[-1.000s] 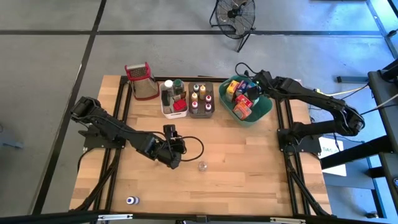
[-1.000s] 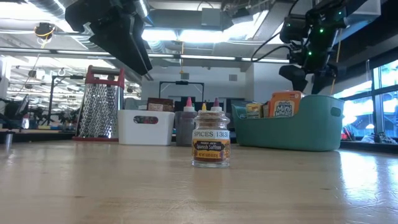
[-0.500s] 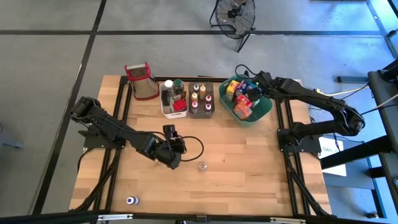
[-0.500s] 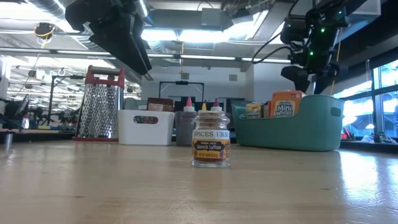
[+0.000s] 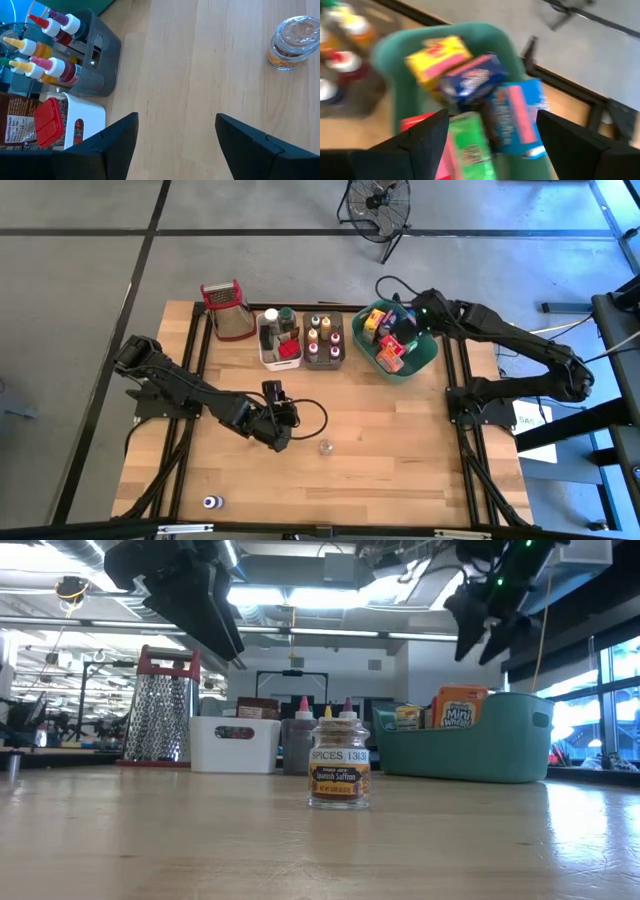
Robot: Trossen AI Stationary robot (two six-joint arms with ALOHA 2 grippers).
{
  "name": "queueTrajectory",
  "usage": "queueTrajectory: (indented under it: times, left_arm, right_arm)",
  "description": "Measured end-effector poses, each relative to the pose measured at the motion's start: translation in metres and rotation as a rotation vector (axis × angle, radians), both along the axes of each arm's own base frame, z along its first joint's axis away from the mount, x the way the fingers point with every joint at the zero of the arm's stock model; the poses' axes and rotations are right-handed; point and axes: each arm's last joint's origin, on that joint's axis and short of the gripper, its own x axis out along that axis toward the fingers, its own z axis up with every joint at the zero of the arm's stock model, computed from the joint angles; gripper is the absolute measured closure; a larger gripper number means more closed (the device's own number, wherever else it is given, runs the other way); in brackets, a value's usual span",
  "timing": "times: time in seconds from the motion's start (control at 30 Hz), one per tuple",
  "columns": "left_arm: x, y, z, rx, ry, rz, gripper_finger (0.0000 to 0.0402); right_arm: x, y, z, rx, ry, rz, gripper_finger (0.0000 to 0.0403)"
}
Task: Pick & Place Kitchen Items
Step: Put the brown spice can into the left white bin
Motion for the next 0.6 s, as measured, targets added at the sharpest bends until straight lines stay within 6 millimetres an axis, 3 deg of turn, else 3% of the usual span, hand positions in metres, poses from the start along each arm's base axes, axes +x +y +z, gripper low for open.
queueTrajectory:
  times: [0.3, 0.6]
  left_arm:
    - [0.0, 0.0, 0.0, -0.035, -0.017, 0.039, 0.0142]
    - [-0.004, -0.004, -0.003, -0.116, 0.053, -0.006, 0.0141]
  right_arm:
    - [0.017, 0.042, 0.007, 0.024, -0.062, 0.282, 0.0098]
    - [0.038, 0.113, 0.013, 0.094, -0.199, 0.626, 0.0098]
